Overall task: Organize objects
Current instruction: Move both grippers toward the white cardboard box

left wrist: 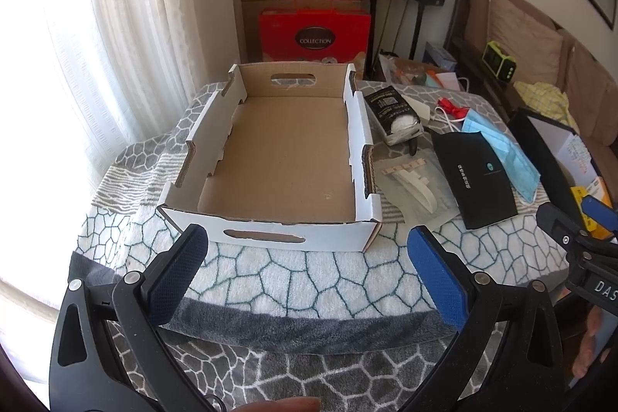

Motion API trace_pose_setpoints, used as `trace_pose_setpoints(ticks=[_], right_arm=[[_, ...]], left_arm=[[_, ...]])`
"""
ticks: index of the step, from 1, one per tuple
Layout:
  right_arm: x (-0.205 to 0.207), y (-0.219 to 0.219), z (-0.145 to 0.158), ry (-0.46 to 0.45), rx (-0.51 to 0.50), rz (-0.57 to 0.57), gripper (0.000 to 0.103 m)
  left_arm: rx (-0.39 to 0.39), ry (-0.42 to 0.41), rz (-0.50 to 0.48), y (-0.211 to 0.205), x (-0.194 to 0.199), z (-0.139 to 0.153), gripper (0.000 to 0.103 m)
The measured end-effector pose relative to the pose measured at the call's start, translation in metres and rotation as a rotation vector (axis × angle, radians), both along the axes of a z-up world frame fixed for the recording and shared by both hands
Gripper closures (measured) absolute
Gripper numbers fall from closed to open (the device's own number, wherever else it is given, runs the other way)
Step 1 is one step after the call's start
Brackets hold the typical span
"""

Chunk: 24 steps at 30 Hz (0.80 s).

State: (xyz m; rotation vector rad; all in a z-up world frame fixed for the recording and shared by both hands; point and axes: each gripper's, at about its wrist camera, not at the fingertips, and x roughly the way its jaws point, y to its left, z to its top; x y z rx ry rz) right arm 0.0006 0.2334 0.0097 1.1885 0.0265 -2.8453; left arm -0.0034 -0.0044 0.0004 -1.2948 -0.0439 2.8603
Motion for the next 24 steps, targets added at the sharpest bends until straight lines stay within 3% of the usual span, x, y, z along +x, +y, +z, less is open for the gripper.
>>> trace_pose_setpoints(ticks=[24], right_arm=[[-0.014, 0.007, -0.007, -0.013, 0.005, -0.003, 0.000]], left_arm=[[-0.011, -0.005, -0.001, -0.001, -0.011, -0.004, 0.000]])
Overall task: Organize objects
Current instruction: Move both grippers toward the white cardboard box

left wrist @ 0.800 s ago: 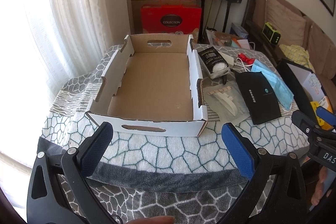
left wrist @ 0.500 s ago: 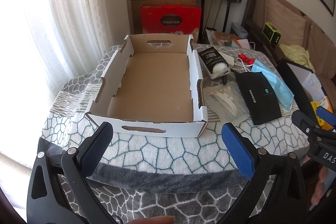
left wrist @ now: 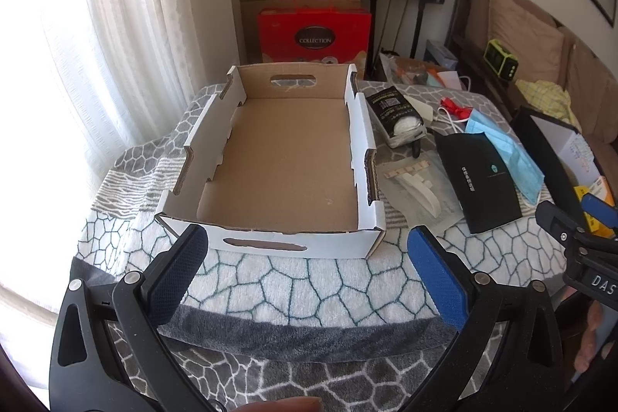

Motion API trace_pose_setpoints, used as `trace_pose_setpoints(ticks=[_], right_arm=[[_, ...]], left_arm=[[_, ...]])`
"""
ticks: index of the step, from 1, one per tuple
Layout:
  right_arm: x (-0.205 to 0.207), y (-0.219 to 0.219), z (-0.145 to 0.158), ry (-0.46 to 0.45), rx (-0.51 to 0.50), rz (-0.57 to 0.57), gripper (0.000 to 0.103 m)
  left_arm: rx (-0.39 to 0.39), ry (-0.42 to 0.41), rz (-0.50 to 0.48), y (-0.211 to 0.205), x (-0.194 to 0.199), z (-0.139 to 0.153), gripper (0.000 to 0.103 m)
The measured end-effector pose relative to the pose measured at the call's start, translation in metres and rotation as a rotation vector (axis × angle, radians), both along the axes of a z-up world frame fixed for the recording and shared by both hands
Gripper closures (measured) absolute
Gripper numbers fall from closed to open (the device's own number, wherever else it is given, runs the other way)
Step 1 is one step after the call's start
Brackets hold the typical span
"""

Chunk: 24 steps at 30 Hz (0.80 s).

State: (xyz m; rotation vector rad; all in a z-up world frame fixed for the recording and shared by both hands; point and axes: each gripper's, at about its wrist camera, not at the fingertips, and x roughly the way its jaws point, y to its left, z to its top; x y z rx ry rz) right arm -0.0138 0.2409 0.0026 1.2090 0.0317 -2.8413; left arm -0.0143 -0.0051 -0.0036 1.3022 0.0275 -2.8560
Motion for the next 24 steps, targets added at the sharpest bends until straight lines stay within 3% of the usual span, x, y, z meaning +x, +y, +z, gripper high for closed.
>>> trace_pose_setpoints(ticks=[10, 24], right_arm=[[-0.020, 0.005, -0.013, -0.038, 0.005, -0.008, 0.000], [-0.049, 0.022, -0.024, -0.082, -0.031, 0.033, 0.000]], left_arm=[[0.002, -0.007, 0.008, -0.015, -0.010, -0.003, 0.000], [0.040, -0.004, 0.095, -0.088, -0.040, -0.006, 0.002]])
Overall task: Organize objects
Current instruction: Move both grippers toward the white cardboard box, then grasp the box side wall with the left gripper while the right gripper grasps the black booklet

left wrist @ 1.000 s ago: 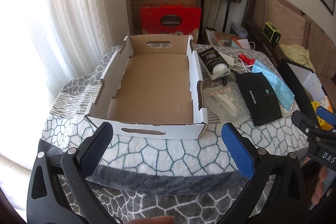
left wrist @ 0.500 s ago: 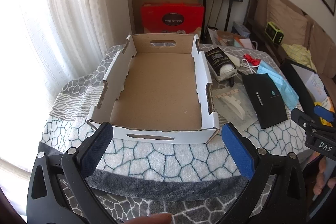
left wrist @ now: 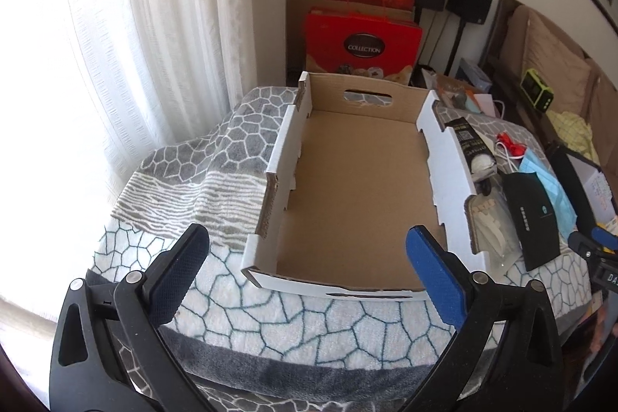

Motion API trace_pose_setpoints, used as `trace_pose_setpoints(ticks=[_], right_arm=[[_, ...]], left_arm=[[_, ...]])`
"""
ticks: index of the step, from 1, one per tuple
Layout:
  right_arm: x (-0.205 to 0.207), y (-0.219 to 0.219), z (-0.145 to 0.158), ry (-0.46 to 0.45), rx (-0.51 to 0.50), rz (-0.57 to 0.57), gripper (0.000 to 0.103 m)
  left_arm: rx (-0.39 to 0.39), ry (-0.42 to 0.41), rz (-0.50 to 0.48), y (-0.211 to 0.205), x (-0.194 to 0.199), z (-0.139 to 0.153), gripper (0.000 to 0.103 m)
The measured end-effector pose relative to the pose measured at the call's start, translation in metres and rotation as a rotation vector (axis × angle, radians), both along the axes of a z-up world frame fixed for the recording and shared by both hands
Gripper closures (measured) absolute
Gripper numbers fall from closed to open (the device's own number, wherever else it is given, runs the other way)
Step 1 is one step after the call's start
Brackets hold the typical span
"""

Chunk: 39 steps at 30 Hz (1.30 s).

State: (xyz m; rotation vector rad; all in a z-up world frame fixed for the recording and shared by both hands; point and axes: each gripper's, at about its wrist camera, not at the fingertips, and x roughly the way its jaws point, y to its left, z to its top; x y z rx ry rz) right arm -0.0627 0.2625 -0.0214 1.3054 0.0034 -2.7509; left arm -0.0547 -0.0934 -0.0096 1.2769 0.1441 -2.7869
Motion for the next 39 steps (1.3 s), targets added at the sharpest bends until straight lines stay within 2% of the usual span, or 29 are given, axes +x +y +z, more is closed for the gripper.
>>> trace_pose_setpoints(ticks=[4, 9, 15, 19, 24, 25, 26, 28, 35, 37, 39], right_arm=[[-0.010, 0.008, -0.002, -0.015, -0.010, -0.004, 0.000], [-0.019, 0.014, -0.005, -0.032, -0.026, -0.005, 0.001], [-0.029, 0.017, -0.012, -0.068, -0.062, 0.017, 0.004], [-0.037, 0.020, -0.016, -0.095, -0.087, 0.039, 0.012], [-0.045, 0.022, -0.021, -0.115, -0.106, 0.055, 0.015], [-0.046, 0.021, -0.022, -0.122, -0.108, 0.059, 0.015], [-0.048, 0.021, -0.024, -0.129, -0.108, 0.059, 0.016], [-0.049, 0.021, -0.028, -0.143, -0.108, 0.060, 0.017], [-0.051, 0.024, -0.040, -0.184, -0.133, 0.067, 0.020], [-0.053, 0.027, -0.043, -0.198, -0.161, 0.070, 0.023], [-0.055, 0.030, -0.047, -0.214, -0.190, 0.071, 0.028]], left_arm=[[-0.009, -0.027, 0.015, -0.022, -0.016, -0.008, 0.008], [-0.014, -0.083, 0.025, -0.039, -0.040, -0.022, 0.009], [-0.044, -0.156, -0.006, -0.039, -0.061, -0.040, 0.022], [-0.053, -0.197, -0.054, -0.031, -0.065, -0.051, 0.041], [-0.069, -0.252, -0.103, -0.024, -0.069, -0.068, 0.070], [-0.065, -0.262, -0.116, -0.024, -0.069, -0.071, 0.082], [-0.055, -0.265, -0.128, -0.023, -0.069, -0.073, 0.088], [-0.039, -0.255, -0.153, -0.025, -0.067, -0.073, 0.092], [-0.028, -0.256, -0.213, -0.025, -0.055, -0.070, 0.092], [-0.032, -0.254, -0.237, -0.022, -0.049, -0.069, 0.092], [-0.003, -0.262, -0.235, -0.022, -0.044, -0.068, 0.092]])
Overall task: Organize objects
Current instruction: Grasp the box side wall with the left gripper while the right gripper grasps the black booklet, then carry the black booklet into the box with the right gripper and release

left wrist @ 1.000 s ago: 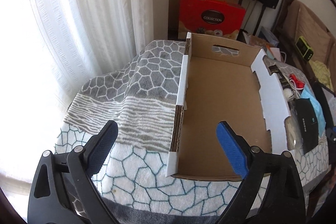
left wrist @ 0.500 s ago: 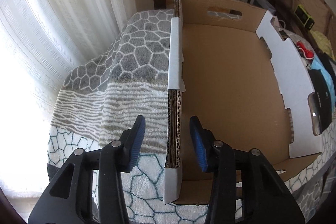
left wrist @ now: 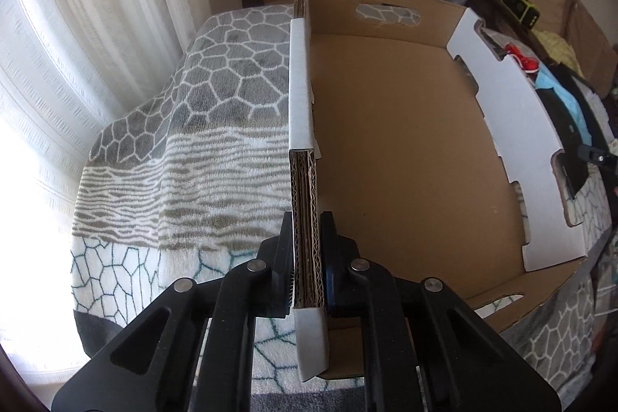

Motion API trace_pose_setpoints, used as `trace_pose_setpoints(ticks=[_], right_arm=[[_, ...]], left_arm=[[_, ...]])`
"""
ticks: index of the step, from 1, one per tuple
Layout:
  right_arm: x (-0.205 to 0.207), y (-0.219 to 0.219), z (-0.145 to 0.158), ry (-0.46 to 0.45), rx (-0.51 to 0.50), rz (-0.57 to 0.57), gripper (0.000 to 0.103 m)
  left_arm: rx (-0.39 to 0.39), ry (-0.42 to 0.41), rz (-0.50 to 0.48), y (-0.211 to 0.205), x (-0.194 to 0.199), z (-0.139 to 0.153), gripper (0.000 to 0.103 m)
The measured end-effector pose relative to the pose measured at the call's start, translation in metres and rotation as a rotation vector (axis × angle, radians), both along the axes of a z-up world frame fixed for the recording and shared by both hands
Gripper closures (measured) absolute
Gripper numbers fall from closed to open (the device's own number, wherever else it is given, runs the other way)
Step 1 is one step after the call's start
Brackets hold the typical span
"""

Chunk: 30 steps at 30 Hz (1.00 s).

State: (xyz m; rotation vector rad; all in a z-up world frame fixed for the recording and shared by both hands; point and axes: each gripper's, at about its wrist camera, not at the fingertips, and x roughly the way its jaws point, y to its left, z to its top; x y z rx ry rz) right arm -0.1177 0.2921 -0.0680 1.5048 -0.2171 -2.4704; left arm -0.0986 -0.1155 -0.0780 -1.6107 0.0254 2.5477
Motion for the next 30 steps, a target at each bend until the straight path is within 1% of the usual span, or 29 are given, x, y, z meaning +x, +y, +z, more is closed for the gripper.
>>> trace_pose_setpoints(ticks=[1, 2, 4, 6, 10, 14, 17, 19, 26, 28, 29, 30], right_arm=[[-0.001, 0.001, -0.001, -0.007, -0.014, 0.001, 0.033], [-0.002, 0.002, -0.002, -0.013, -0.024, 0.003, 0.036], [-0.003, 0.002, -0.002, -0.019, -0.036, 0.006, 0.049], [-0.003, 0.002, -0.002, -0.030, -0.058, 0.015, 0.056], [0.002, -0.002, 0.004, -0.028, -0.136, 0.063, 0.056], [0.001, -0.005, 0.006, -0.038, -0.256, 0.095, 0.057], [-0.002, -0.009, 0.004, -0.057, -0.333, 0.090, 0.064], [-0.005, -0.013, 0.003, -0.069, -0.388, 0.096, 0.071], [-0.015, -0.024, -0.005, -0.088, -0.490, 0.098, 0.072], [-0.018, -0.029, -0.008, -0.102, -0.497, 0.108, 0.073], [-0.019, -0.032, -0.010, -0.111, -0.490, 0.108, 0.078], [-0.020, -0.035, -0.012, -0.115, -0.482, 0.108, 0.091]], left_arm=[[0.006, -0.004, 0.007, 0.000, 0.002, 0.000, 0.093], [-0.005, 0.004, 0.006, 0.001, 0.004, 0.001, 0.092], [-0.011, 0.008, 0.016, 0.003, 0.008, 0.001, 0.092], [-0.002, 0.007, 0.024, 0.001, 0.008, -0.001, 0.092], [0.001, 0.009, 0.029, -0.001, 0.008, -0.003, 0.093], [-0.005, 0.012, 0.028, 0.000, 0.007, -0.004, 0.093], [-0.007, 0.013, 0.028, 0.001, 0.007, -0.004, 0.093], [-0.004, 0.013, 0.029, 0.000, 0.007, -0.004, 0.093], [-0.007, 0.015, 0.028, 0.000, 0.007, -0.004, 0.093], [-0.009, 0.014, 0.026, 0.000, 0.006, -0.005, 0.093], [-0.009, 0.013, 0.026, 0.000, 0.006, -0.005, 0.093], [-0.009, 0.013, 0.027, 0.000, 0.006, -0.005, 0.093]])
